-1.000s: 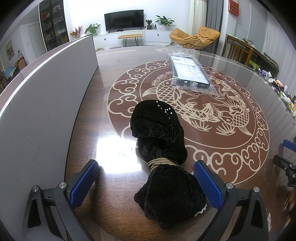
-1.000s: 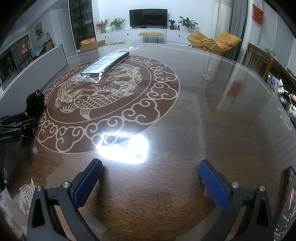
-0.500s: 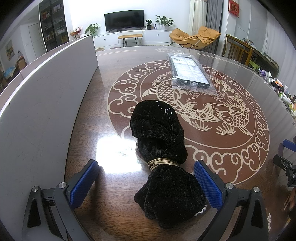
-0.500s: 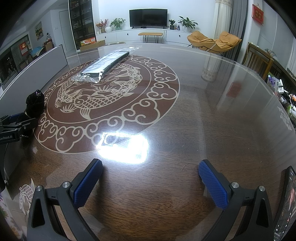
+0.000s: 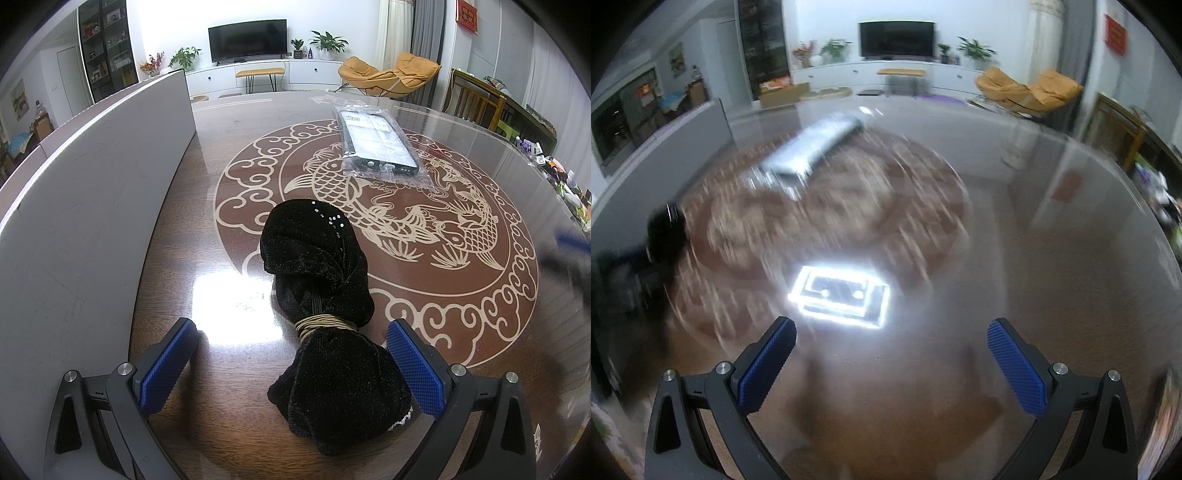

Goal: Organize objects
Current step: 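Grasp the clear-bagged phone case with the right tool while the left tool holds the pouch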

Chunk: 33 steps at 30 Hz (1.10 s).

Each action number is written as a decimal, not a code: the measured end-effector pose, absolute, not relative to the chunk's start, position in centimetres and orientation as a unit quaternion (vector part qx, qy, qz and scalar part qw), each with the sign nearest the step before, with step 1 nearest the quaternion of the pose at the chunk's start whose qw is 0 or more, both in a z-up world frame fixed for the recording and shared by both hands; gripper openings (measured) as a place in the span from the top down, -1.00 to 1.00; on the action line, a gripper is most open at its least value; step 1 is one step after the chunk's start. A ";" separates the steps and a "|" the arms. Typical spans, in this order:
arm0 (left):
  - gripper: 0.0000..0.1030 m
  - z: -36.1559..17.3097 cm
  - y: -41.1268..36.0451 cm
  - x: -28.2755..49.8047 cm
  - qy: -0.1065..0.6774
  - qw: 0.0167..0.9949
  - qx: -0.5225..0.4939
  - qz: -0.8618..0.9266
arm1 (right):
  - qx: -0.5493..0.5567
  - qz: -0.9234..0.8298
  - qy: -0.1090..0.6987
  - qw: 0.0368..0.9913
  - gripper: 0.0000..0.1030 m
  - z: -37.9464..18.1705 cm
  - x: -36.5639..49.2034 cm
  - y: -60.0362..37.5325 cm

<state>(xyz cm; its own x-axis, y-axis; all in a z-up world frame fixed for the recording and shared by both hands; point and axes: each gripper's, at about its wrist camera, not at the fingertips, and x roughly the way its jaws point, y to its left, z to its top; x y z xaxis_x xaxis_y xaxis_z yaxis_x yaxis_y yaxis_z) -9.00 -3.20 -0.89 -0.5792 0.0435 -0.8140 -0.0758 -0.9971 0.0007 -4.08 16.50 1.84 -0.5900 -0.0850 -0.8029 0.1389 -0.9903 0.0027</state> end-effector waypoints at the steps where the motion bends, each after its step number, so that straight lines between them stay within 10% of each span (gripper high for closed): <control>1: -1.00 -0.9 -3.2 -9.0 0.018 0.034 -0.457 0.888 | 0.451 -0.889 0.029 0.075 -1.00 2.6 -6.5 15.1; 15: -1.00 -0.9 -3.2 -9.0 0.018 0.034 -0.457 0.888 | 0.559 -0.829 -0.003 0.011 -1.00 -1.2 -26.2 3.5; 19: -1.00 -0.9 -3.2 -9.0 0.018 0.034 -0.458 0.888 | 0.543 -0.839 0.012 0.015 -0.99 -1.3 -25.9 4.0; 22: -1.00 -0.9 -3.2 -9.0 0.018 0.034 -0.457 0.888 | 0.525 -0.850 0.027 0.032 -0.54 -0.6 -24.7 5.0; 33: -1.00 -1.1 -3.0 -9.2 0.018 0.034 -0.457 0.888 | 0.509 -0.856 0.054 0.080 -0.52 -0.4 -9.0 12.9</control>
